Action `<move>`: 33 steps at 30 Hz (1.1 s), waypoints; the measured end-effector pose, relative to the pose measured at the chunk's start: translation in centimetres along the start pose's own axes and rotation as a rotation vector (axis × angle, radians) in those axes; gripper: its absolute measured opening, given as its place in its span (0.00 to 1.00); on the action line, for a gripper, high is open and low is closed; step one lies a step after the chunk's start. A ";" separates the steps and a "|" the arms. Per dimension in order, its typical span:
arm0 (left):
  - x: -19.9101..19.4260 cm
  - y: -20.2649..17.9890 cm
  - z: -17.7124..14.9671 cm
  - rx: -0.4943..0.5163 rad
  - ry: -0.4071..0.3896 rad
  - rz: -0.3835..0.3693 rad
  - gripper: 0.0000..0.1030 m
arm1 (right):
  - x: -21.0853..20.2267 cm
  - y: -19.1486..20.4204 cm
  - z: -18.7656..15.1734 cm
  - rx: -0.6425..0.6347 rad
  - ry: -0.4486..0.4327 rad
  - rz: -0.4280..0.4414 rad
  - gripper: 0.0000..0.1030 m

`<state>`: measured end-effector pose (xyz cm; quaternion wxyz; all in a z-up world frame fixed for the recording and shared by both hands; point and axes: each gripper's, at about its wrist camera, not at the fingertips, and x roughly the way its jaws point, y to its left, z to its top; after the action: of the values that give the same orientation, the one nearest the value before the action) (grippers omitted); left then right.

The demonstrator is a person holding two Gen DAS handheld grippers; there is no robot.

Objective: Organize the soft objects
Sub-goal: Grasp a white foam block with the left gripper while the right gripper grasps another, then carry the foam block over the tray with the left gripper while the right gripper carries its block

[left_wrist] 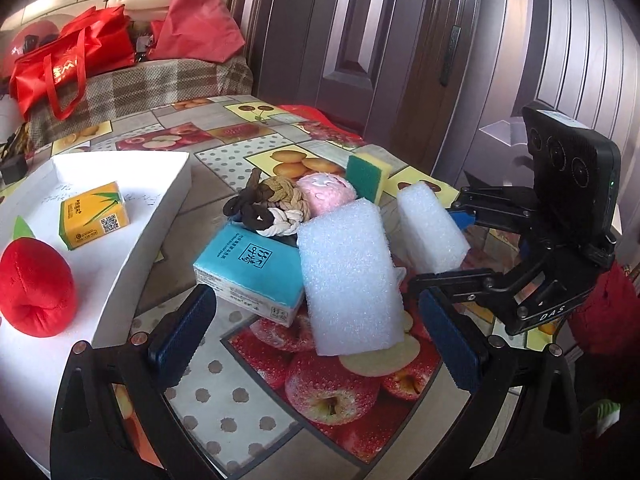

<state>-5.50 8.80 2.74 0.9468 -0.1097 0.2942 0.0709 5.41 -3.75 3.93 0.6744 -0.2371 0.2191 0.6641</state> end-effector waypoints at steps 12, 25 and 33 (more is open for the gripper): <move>1.7 -3.5 0.3 0.088 0.038 0.081 0.68 | -3.1 -2.8 -0.1 0.198 -0.177 -0.099 0.57; 3.1 -4.0 -0.3 0.137 0.109 0.114 0.44 | -2.5 -3.1 -0.2 0.219 -0.153 -0.108 0.57; 0.2 -3.0 -0.5 0.072 0.021 0.041 0.20 | -2.7 -3.4 -0.3 0.238 -0.153 -0.122 0.57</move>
<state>-4.99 5.77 2.68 0.9453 -0.0703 0.3085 0.0788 8.72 -6.10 5.45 0.7515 -0.1172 0.2295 0.6073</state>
